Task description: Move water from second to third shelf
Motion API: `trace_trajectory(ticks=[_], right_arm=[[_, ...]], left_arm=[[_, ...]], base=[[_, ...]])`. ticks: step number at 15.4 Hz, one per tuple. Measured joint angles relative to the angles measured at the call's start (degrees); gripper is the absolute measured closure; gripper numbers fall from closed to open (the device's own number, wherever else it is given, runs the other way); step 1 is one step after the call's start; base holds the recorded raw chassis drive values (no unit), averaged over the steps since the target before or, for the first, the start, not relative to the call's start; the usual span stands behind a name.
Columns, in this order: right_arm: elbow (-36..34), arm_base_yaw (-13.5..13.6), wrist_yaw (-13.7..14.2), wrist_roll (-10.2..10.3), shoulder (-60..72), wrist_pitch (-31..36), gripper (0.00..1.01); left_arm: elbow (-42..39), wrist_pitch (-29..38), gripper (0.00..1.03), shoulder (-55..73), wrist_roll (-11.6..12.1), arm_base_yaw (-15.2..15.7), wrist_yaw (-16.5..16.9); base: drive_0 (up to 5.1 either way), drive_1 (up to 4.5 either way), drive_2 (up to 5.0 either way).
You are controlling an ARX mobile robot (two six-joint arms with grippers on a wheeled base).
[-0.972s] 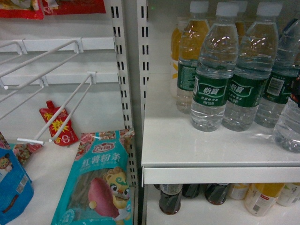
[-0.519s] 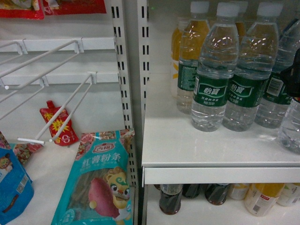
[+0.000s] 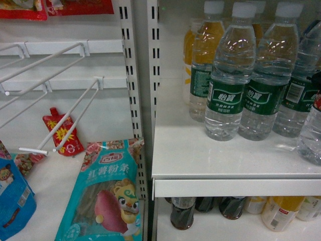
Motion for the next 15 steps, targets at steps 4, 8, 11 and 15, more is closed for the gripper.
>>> trace_trajectory(ticks=[4,8,11,15], right_arm=[[-1.46,-0.85,-1.95,-0.74,-4.09,-1.36,0.03],[-6.91,-2.21,-4.79,-1.03,-14.12,-4.63,0.03],[-15.28,-1.27,-0.52,-2.25,-25.00,9.60,0.24],[-25.86,-1.09,-0.04,-3.26,-50.58,-7.58,0.74]], left_arm=[[0.00,-0.02,0.05,0.00,0.00,0.00,0.00],[0.00,0.00,0.05,0.00,0.00,0.02,0.00],[0.00,-0.02,0.05,0.00,0.00,0.00,0.02],[0.00,-0.02,0.05,0.00,0.00,0.02,0.00]], base=[[0.0,0.00,0.0],[0.0,0.00,0.0],[0.0,0.00,0.0],[0.0,0.00,0.0]])
